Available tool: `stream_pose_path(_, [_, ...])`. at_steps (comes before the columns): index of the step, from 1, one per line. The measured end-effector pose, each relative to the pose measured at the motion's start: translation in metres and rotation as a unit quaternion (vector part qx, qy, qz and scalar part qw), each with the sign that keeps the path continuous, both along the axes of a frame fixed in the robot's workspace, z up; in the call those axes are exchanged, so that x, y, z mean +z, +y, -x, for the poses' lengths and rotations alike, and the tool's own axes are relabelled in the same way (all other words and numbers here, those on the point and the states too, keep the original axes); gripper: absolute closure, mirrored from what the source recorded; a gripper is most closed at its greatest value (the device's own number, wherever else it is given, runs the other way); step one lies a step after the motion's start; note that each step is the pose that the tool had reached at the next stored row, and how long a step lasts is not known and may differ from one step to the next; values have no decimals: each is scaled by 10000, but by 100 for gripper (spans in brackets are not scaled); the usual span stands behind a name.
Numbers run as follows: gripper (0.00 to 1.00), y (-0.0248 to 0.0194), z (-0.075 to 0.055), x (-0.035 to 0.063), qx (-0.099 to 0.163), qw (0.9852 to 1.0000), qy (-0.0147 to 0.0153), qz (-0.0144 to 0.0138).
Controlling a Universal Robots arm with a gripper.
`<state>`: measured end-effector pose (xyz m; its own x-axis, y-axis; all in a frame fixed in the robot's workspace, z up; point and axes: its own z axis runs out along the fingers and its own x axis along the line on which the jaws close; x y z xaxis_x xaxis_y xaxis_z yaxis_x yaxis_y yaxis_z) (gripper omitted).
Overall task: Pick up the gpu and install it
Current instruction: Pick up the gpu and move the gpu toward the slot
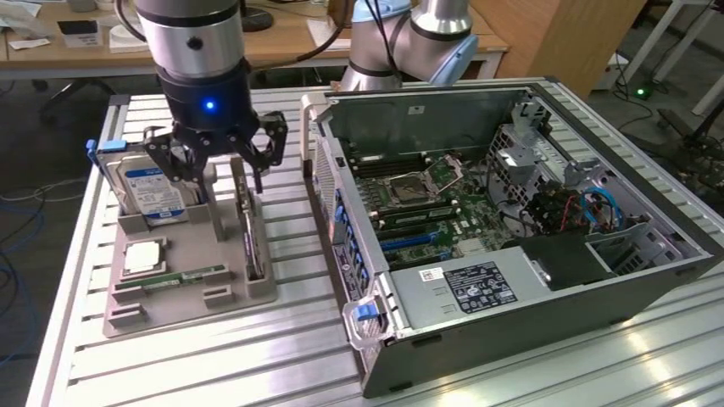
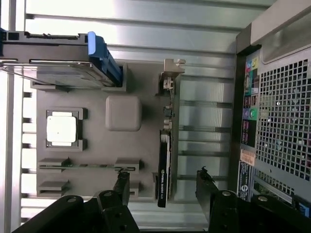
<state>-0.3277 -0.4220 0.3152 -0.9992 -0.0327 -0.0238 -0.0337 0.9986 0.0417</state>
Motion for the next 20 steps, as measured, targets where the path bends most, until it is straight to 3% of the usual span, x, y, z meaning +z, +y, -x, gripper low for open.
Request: stream_pose_path(20, [34, -15, -80, -365, -12, 10000, 0, 0])
